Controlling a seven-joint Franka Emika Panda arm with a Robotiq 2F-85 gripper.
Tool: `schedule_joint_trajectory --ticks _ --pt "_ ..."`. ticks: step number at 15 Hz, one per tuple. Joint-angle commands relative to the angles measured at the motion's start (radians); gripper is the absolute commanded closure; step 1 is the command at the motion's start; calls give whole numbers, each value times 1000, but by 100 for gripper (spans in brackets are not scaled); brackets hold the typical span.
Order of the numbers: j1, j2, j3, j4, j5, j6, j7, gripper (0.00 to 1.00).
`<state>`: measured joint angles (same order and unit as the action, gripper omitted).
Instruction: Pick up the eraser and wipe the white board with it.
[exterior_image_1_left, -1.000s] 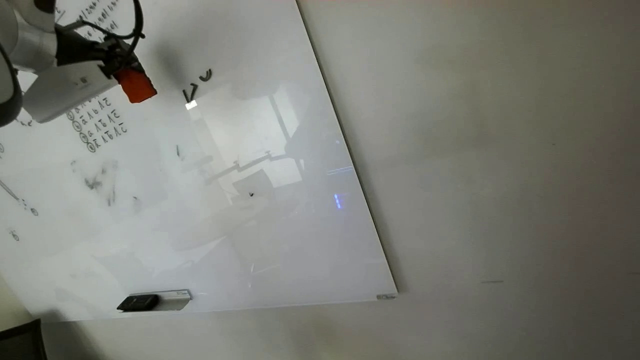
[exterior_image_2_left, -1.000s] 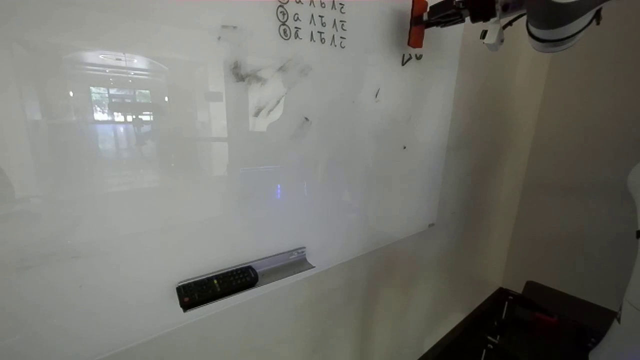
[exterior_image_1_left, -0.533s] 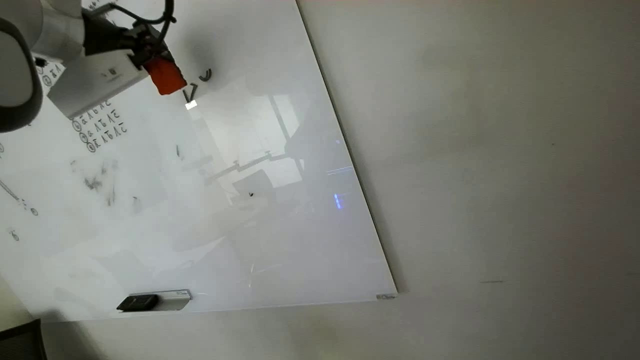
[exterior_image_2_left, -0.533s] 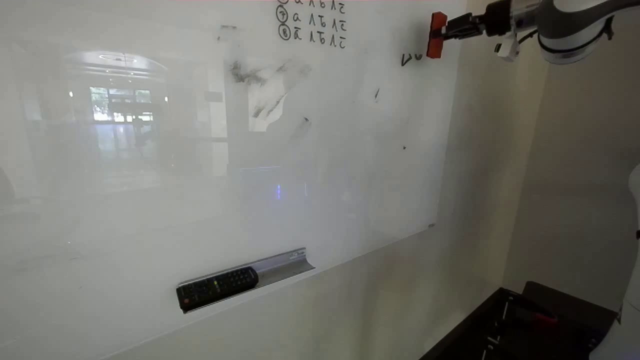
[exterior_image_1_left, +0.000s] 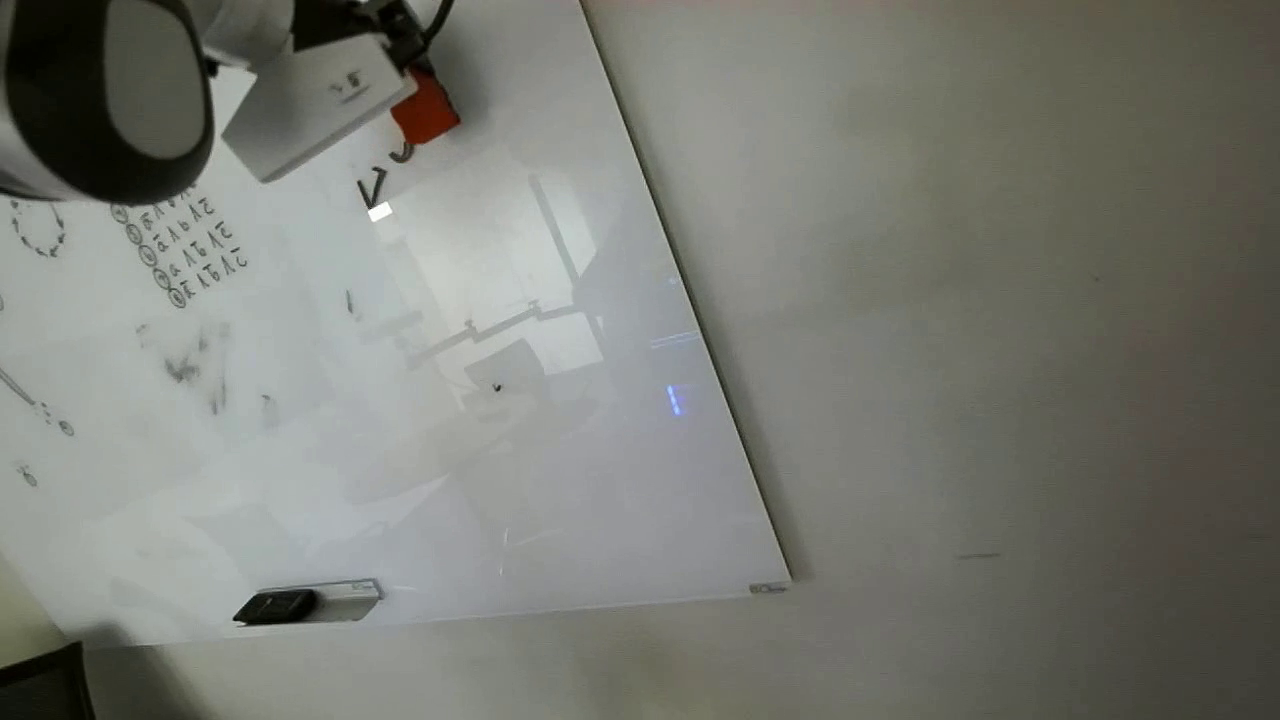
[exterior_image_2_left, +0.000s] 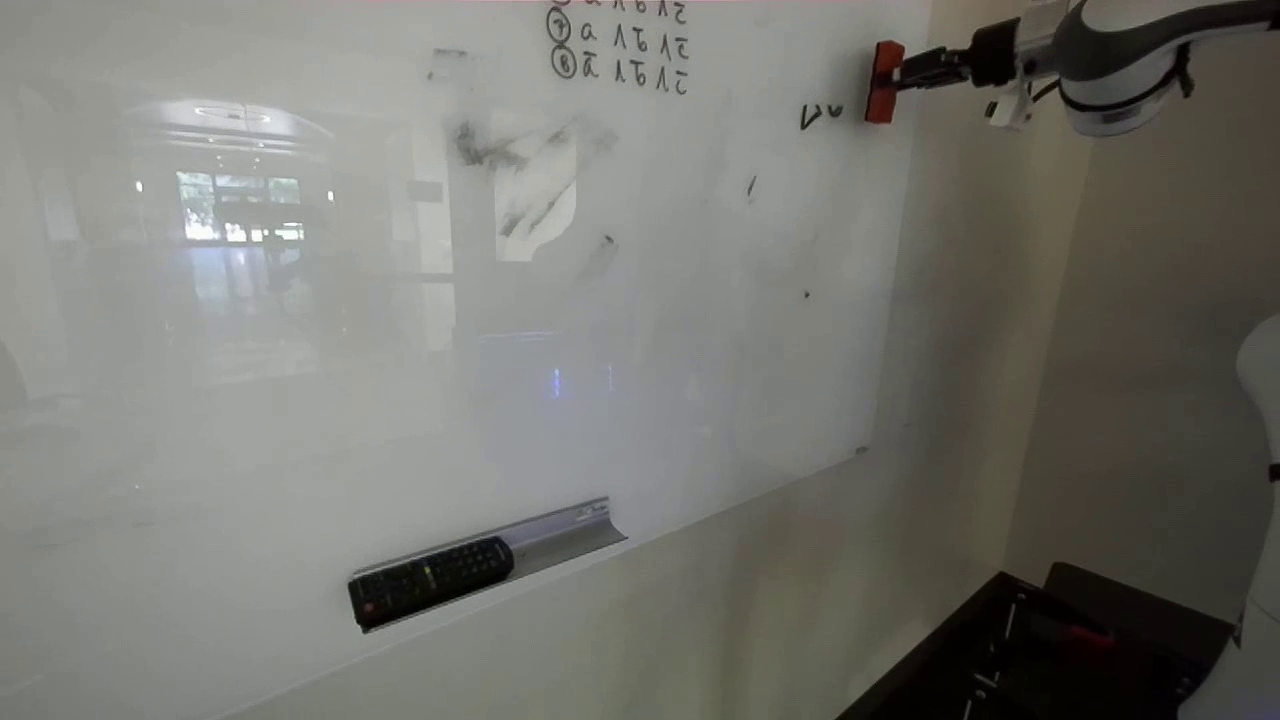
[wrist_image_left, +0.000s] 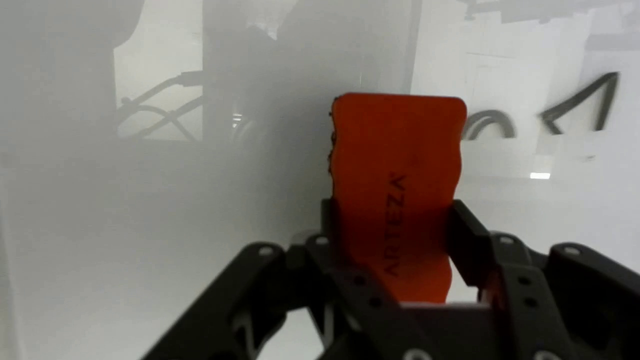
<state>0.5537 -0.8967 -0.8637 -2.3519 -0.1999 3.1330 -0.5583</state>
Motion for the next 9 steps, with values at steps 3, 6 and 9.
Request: schedule_joint_trajectory --ticks 3,6,9 --pt "161 43 -88 197 12 -116 -36 71" --pt "178 84 -78 168 26 -97 -5 71" --pt "156 108 -47 98 29 -43 25 71"
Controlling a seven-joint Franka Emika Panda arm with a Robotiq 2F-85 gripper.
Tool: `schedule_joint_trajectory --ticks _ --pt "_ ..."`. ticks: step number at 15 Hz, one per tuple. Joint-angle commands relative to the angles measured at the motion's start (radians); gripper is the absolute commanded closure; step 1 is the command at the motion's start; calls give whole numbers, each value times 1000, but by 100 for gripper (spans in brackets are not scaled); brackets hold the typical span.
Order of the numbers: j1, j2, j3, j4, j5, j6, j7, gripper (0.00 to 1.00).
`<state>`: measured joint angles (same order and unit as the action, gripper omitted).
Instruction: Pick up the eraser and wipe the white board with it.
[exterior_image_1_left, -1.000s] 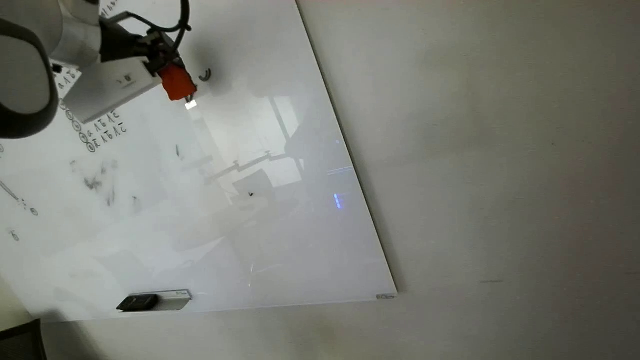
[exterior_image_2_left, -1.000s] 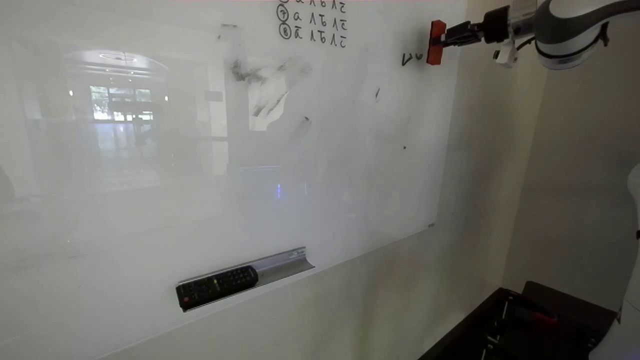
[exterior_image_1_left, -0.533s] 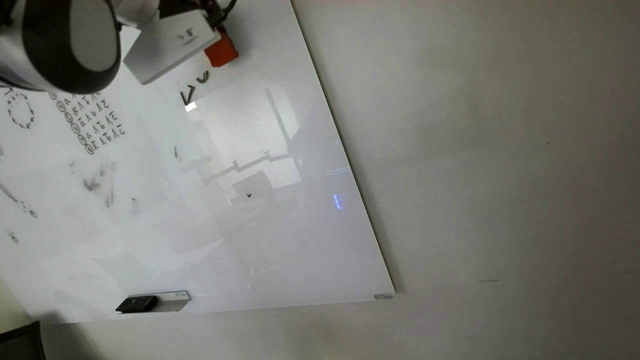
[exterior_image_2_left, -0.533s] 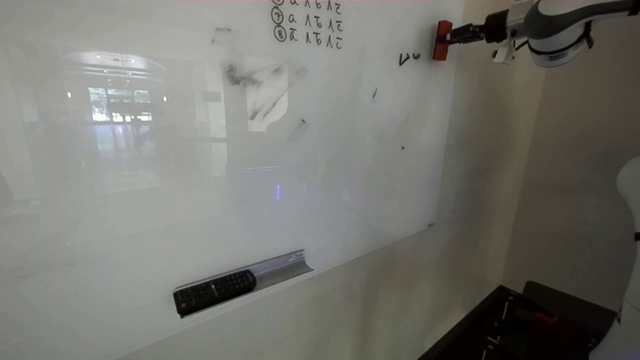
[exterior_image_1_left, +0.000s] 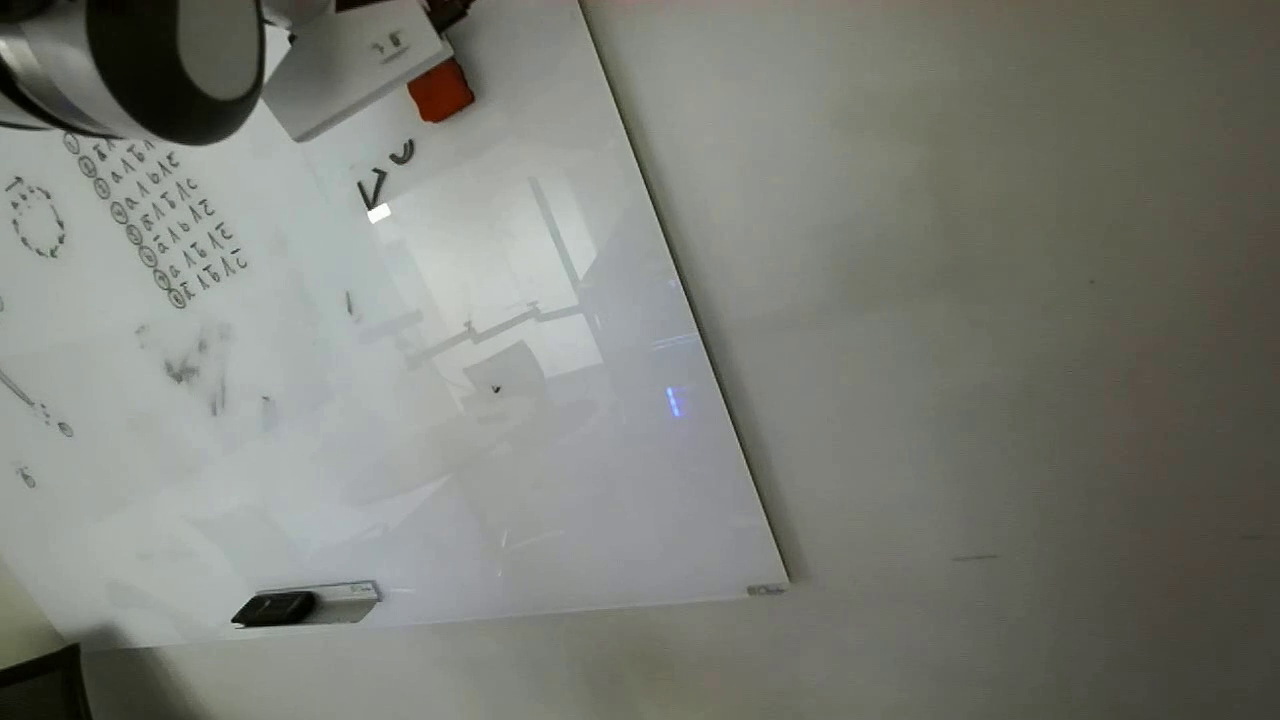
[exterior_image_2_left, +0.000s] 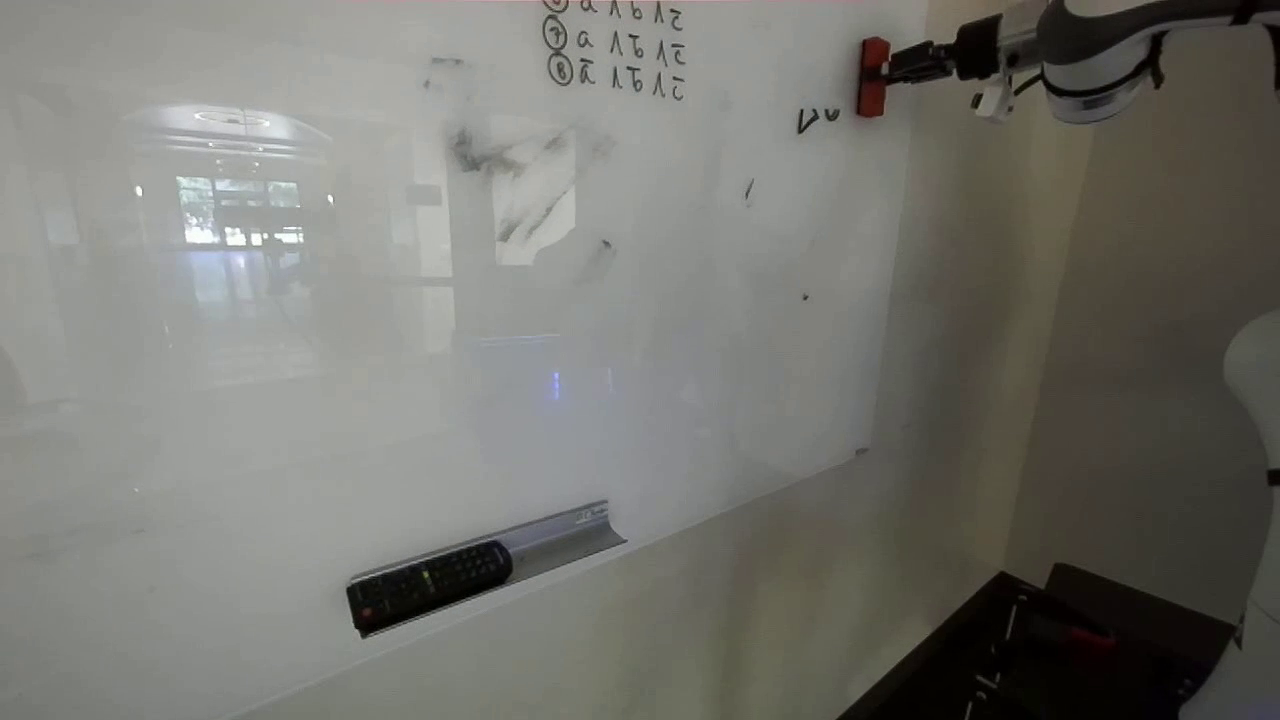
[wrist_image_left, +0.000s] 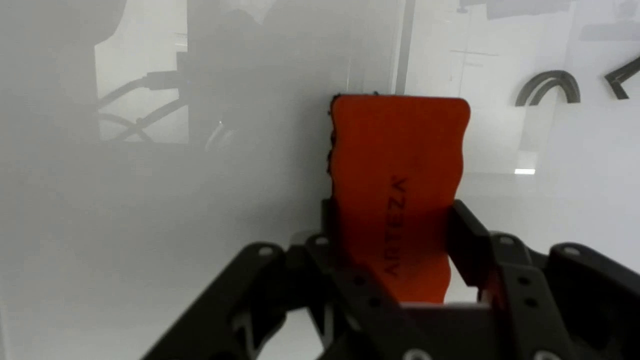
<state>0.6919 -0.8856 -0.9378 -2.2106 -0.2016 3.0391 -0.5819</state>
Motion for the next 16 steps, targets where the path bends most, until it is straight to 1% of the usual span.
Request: schedule_joint_trajectory --ticks 1,3,5,8,10,13,14,15,16 --pt "15 101 41 -69 30 67 56 71" --pt "14 90 63 -122 25 91 67 71" --pt "29 95 81 -175 20 134 78 71" --pt "82 142 91 -234 18 218 105 71" --pt "131 178 76 -255 9 282 121 71" --pt "166 222 74 -271 -7 353 149 71" --pt "152 238 95 -284 -10 363 169 71" --pt "124 247 133 -306 -14 361 185 71" --pt "68 281 189 -322 -8 352 211 71"
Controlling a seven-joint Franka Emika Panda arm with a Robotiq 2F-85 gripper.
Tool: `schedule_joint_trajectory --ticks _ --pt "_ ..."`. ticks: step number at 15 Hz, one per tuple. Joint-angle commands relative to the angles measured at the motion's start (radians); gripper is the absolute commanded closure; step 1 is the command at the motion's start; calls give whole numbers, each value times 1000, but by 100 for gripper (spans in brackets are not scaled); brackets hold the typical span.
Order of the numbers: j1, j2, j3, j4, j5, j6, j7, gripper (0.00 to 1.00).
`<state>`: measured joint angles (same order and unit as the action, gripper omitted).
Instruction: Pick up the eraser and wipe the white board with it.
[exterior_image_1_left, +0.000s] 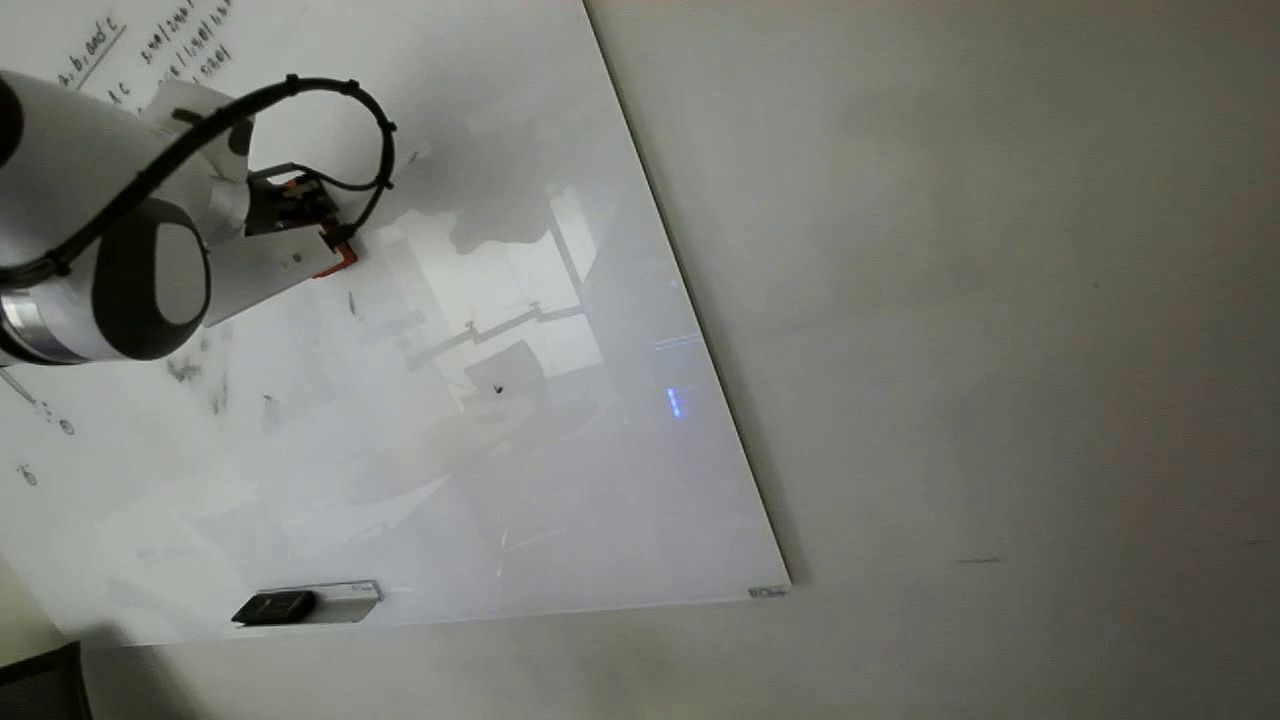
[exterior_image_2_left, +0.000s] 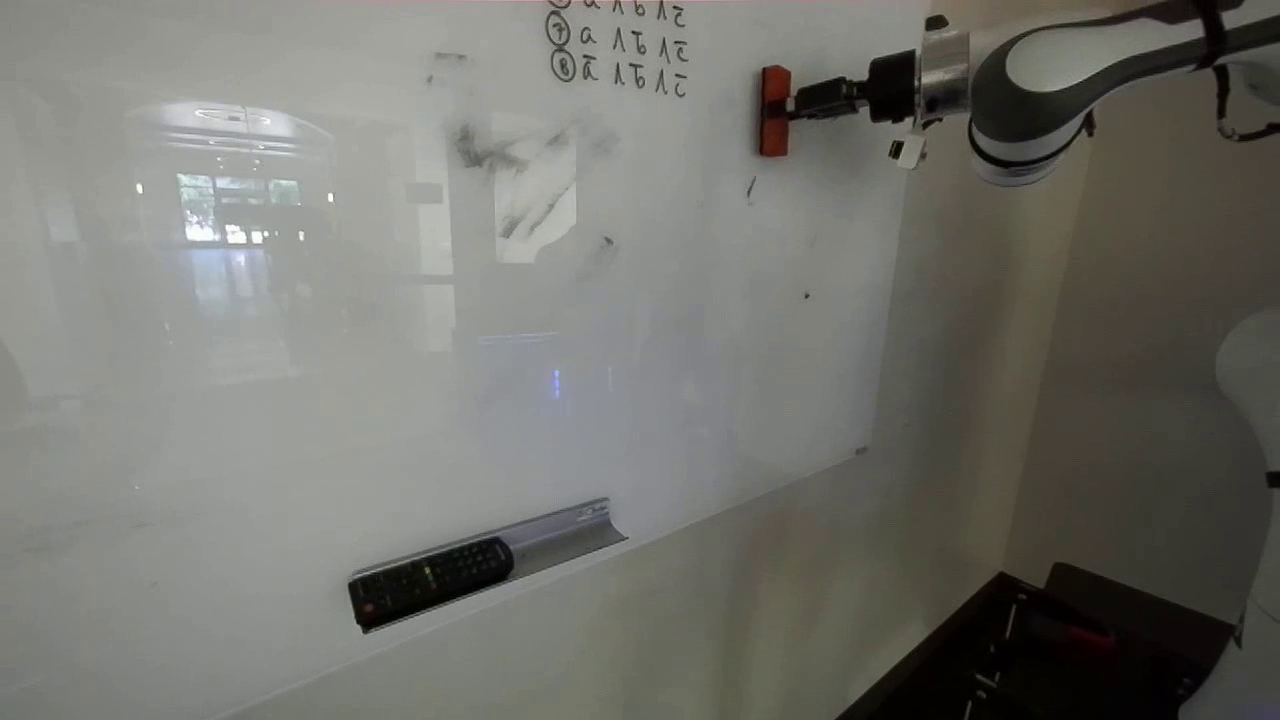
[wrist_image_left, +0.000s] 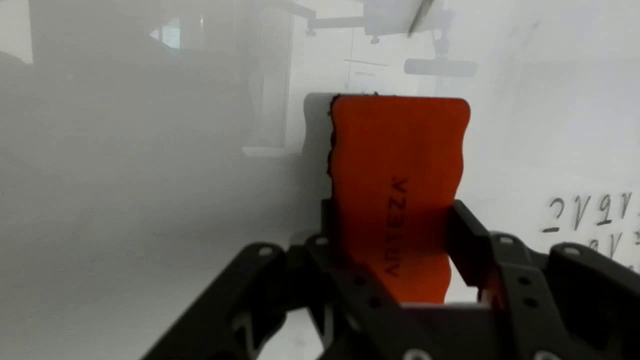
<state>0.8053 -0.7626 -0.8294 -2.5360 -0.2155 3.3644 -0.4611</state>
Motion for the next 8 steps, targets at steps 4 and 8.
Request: schedule_joint_trajectory --ticks 4,8 --pt "-219 253 317 -23 14 -37 171 71" --pt "-247 267 400 -36 17 -44 170 71"
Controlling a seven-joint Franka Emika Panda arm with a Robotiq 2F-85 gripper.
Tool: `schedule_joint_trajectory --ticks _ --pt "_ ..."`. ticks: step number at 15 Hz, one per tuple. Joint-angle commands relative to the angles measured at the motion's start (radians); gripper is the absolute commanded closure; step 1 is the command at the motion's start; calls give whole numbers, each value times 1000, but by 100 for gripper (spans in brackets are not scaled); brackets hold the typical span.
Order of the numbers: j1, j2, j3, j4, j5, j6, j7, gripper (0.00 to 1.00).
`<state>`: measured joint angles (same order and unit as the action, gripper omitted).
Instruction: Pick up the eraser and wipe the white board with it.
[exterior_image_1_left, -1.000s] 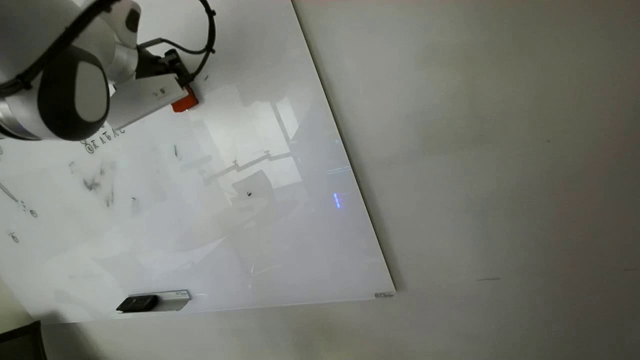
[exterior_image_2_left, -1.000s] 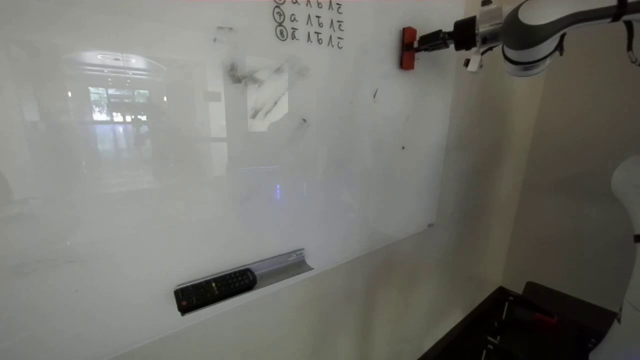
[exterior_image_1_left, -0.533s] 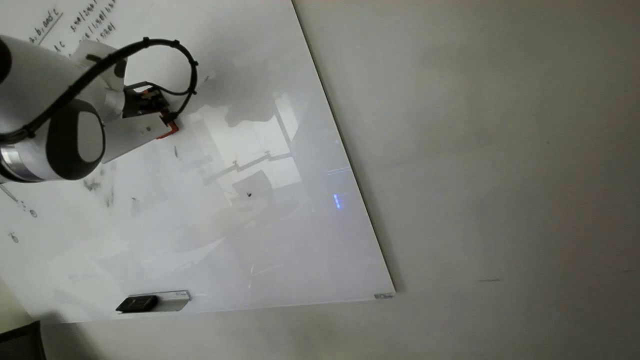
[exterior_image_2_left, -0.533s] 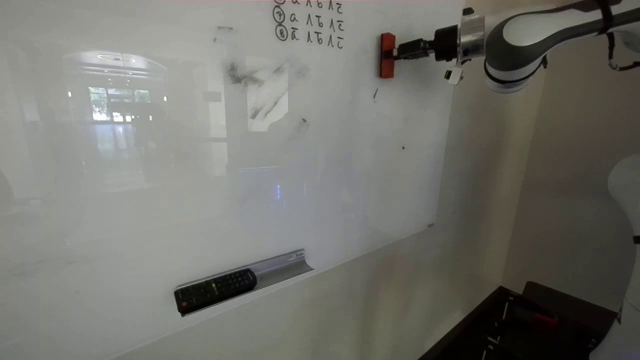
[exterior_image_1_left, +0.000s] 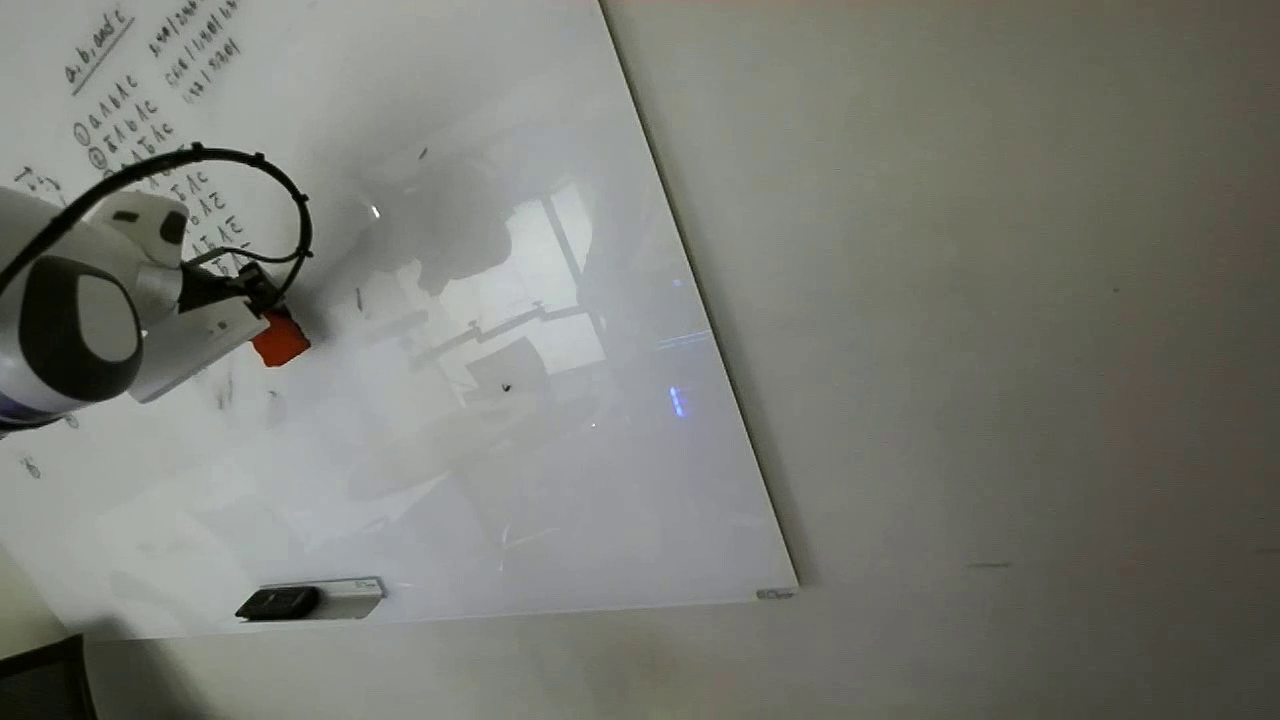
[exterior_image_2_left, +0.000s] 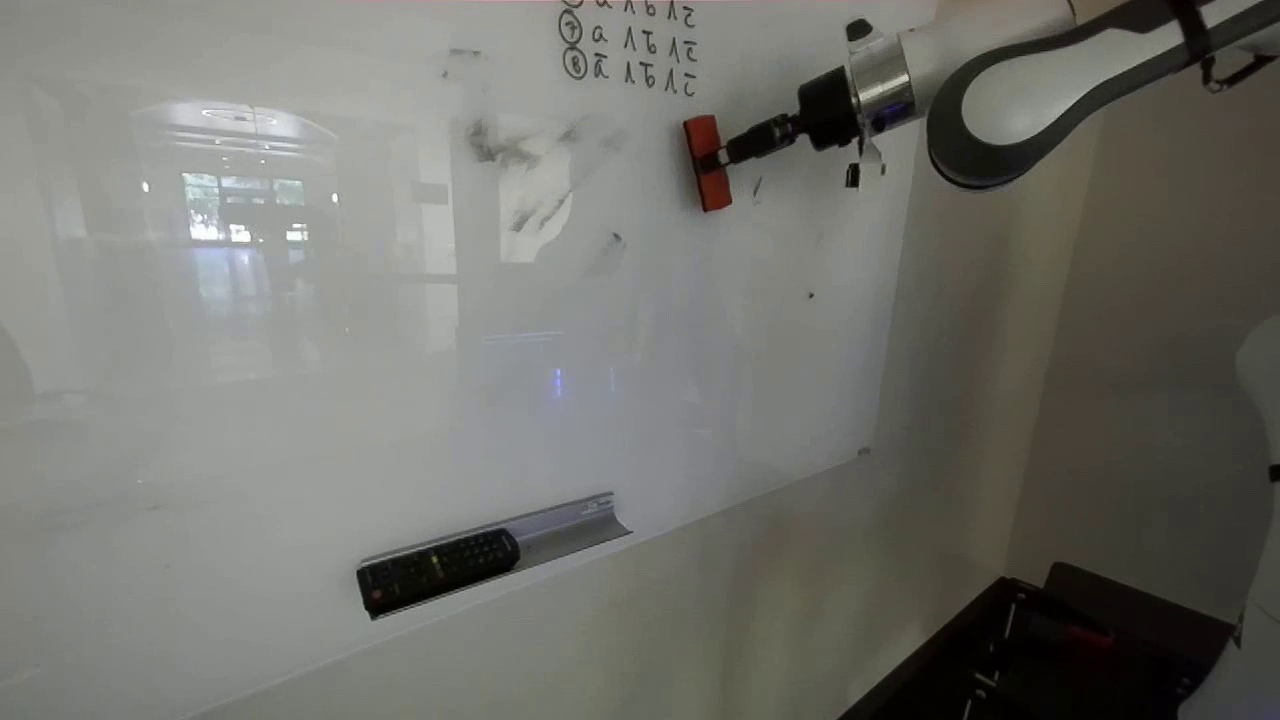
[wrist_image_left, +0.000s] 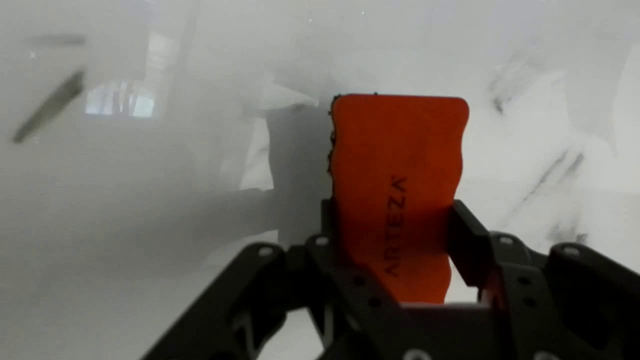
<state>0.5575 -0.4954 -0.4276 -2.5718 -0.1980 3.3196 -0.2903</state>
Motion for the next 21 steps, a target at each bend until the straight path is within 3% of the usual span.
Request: schedule_joint_trajectory --ticks 1,6,7,10,11,14,15,18,21 --pt "-8 7 21 0 0 -3 5 46" --pt "-3 6 -2 0 0 -3 4 46" --pt "-3 6 -3 0 0 -3 4 71" --pt "-176 91 160 -7 8 69 22 71" --pt "-274 124 254 -12 -1 101 44 71" --pt "-479 171 483 -55 117 209 -9 71" --pt "-505 111 567 -44 179 135 -10 71" --pt "-547 81 731 -57 295 148 36 71" --pt "-502 63 806 -72 341 146 93 71"
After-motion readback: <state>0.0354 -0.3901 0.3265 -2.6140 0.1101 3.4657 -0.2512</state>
